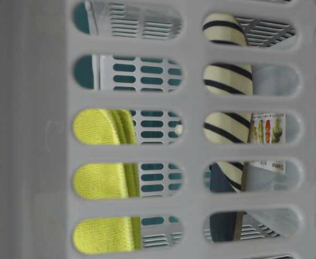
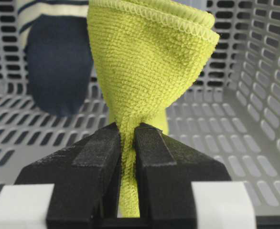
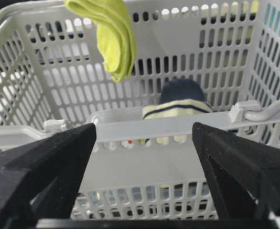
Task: Pick up the yellow cloth from the shopping basket with the left arm.
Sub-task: 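Lift the pinched yellow cloth upward out of the basket with the left gripper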
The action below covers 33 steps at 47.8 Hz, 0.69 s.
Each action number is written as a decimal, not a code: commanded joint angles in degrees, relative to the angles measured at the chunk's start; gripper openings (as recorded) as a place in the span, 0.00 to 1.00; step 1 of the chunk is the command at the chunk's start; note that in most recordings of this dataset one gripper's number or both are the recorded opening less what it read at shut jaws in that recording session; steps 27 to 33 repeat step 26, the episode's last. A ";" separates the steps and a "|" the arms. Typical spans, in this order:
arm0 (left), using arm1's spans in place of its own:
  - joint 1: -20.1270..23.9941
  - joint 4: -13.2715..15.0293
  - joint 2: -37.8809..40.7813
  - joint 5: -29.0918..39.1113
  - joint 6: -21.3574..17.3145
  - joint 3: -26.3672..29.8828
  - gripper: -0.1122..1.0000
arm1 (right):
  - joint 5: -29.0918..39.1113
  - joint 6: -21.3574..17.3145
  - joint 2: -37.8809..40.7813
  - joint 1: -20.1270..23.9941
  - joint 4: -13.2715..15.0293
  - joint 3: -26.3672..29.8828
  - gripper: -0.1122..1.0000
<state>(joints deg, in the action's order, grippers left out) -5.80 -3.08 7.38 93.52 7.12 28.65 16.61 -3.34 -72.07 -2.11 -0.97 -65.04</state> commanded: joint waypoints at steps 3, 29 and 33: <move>-0.26 -0.09 -0.70 -0.26 -0.09 2.02 0.15 | -0.53 -0.09 0.26 -0.35 -0.18 0.09 0.81; -0.44 -0.18 -0.70 0.09 -0.18 1.49 0.15 | -4.66 -0.09 0.53 -1.32 -0.18 -0.88 0.80; -0.44 -0.18 -0.70 0.09 -0.18 1.49 0.15 | -4.66 -0.09 0.53 -1.32 -0.18 -0.88 0.80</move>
